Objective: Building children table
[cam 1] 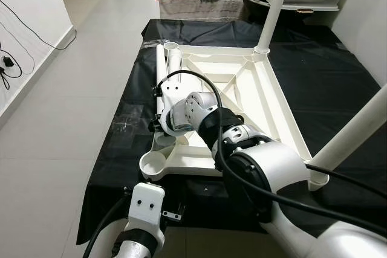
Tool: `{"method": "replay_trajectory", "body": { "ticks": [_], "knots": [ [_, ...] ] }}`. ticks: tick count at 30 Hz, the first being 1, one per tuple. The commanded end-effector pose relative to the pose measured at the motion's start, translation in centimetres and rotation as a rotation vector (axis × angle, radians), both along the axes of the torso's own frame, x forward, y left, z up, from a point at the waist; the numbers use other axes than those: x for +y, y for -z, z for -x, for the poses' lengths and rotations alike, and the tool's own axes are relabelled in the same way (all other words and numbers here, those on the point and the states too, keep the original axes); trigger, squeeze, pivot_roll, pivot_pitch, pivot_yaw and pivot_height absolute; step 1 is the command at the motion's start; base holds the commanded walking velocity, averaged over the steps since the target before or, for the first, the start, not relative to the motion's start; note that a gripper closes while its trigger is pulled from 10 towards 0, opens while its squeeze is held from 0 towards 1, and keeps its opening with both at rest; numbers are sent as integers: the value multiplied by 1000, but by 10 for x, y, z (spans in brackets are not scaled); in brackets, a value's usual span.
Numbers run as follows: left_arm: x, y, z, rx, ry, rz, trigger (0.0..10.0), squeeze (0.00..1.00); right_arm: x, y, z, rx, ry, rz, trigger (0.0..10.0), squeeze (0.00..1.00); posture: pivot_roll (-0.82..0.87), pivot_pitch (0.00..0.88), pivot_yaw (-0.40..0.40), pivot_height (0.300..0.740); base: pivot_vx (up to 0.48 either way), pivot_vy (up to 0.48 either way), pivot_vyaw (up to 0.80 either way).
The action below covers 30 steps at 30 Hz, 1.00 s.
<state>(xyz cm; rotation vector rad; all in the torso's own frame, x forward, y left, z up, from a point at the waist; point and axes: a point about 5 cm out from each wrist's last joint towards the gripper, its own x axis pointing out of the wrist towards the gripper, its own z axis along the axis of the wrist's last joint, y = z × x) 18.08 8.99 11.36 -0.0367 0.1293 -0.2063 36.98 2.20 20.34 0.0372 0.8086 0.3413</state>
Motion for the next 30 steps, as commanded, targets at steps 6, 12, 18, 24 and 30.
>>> {"method": "replay_trajectory", "body": {
  "ticks": [6,12,18,24,30],
  "knots": [
    [-10,-4,4,-3,30,29,10000,0,-14,11,-3,10,44,29,0,0,-9,138,-85,740,0,0,0],
    [-10,-3,4,-1,30,27,10000,0,-14,-1,-10,-4,111,-119,0,0,-11,134,-83,740,0,0,0],
    [-10,-3,3,-2,28,25,10000,0,-24,-16,-20,-55,171,-208,0,0,-8,131,-82,740,0,0,0],
    [-9,-2,2,-2,28,24,10000,0,-36,-27,-28,-102,209,-270,0,0,-10,126,-78,740,0,0,0],
    [-7,-2,3,-1,26,21,10000,0,-41,-55,-38,-232,216,-463,0,0,3,115,-72,740,0,0,0]
  ]
}}
